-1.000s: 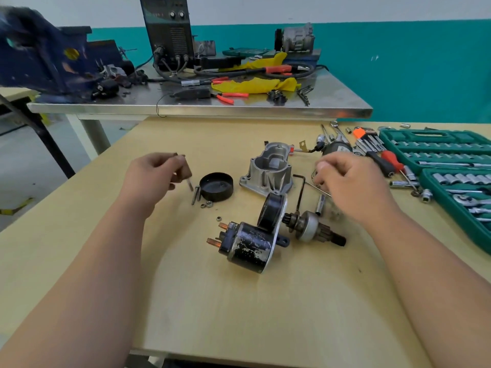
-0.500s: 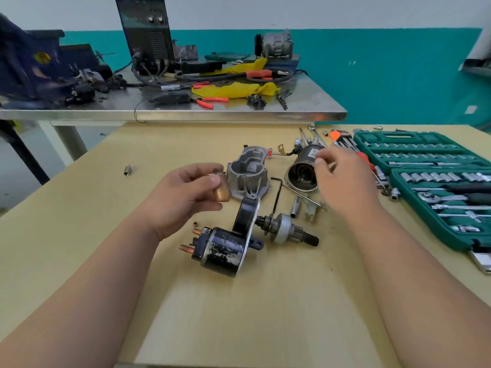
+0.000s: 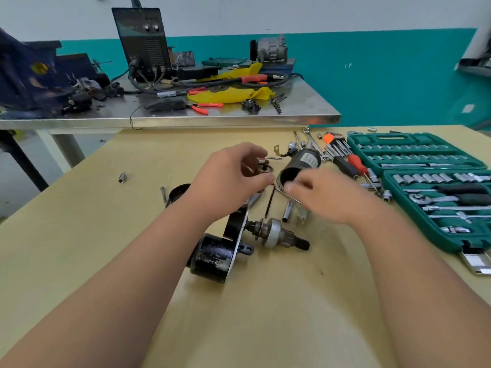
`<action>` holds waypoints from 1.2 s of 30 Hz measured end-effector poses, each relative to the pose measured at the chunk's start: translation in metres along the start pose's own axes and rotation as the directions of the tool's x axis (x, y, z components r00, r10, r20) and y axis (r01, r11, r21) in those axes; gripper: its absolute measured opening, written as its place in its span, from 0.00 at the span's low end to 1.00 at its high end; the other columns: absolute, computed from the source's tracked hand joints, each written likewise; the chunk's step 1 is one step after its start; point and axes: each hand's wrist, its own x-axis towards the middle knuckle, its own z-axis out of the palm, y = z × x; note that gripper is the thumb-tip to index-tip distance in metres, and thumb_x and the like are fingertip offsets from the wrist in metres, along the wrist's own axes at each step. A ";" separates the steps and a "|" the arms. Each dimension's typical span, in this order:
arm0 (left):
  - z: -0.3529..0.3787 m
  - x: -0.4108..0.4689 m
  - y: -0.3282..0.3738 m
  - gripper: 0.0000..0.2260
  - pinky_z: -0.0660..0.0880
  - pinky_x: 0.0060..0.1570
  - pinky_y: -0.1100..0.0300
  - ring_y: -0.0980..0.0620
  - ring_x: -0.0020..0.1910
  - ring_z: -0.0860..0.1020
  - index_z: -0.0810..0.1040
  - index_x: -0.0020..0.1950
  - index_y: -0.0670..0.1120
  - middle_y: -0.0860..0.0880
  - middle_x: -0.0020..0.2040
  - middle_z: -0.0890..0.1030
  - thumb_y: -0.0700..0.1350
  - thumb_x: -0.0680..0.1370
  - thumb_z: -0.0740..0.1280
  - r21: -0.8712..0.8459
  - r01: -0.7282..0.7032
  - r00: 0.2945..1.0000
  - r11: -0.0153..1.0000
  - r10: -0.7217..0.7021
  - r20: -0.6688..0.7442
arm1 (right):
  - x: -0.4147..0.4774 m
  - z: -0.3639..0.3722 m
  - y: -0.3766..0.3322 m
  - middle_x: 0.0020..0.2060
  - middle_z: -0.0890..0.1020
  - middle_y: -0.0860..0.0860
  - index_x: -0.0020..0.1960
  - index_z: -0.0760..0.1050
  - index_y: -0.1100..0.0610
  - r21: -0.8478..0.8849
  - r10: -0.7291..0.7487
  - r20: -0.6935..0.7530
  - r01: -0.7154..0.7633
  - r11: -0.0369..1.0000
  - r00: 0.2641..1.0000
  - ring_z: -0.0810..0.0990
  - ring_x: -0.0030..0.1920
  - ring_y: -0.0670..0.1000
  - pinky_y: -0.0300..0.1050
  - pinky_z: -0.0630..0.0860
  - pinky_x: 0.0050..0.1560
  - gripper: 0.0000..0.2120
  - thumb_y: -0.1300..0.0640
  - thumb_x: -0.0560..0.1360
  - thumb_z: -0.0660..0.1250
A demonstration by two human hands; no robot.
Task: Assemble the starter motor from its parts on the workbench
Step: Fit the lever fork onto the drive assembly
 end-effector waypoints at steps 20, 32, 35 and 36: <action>0.009 -0.020 -0.024 0.16 0.75 0.60 0.53 0.53 0.55 0.79 0.70 0.66 0.62 0.52 0.57 0.79 0.45 0.81 0.62 -0.306 0.062 0.998 0.950 -0.049 0.050 | -0.001 0.004 -0.022 0.31 0.80 0.43 0.49 0.75 0.43 0.722 0.033 -0.310 0.213 0.658 0.950 0.76 0.29 0.43 0.41 0.76 0.32 0.10 0.58 0.76 0.62; 0.006 -0.015 -0.020 0.12 0.74 0.40 0.56 0.51 0.38 0.76 0.83 0.49 0.56 0.47 0.43 0.81 0.52 0.76 0.59 -0.783 0.101 0.989 0.614 -0.151 0.009 | -0.002 0.021 -0.053 0.50 0.81 0.49 0.59 0.70 0.36 0.700 -0.206 -0.272 0.340 0.628 0.940 0.82 0.47 0.49 0.49 0.80 0.51 0.20 0.52 0.70 0.67; 0.005 -0.020 -0.015 0.14 0.77 0.45 0.61 0.53 0.47 0.80 0.82 0.45 0.60 0.54 0.44 0.83 0.45 0.76 0.58 -0.738 0.005 0.993 0.675 -0.093 -0.079 | -0.003 0.030 -0.055 0.50 0.80 0.44 0.60 0.70 0.43 0.718 -0.150 -0.196 0.246 0.652 0.969 0.81 0.49 0.43 0.45 0.79 0.50 0.23 0.43 0.67 0.68; 0.006 -0.021 -0.013 0.15 0.76 0.47 0.64 0.55 0.49 0.81 0.81 0.44 0.60 0.56 0.45 0.82 0.44 0.76 0.58 -0.721 -0.018 0.995 0.692 -0.060 -0.083 | -0.003 0.033 -0.057 0.50 0.81 0.43 0.61 0.71 0.45 0.715 -0.151 -0.181 0.236 0.659 0.972 0.81 0.50 0.42 0.45 0.78 0.50 0.25 0.40 0.65 0.68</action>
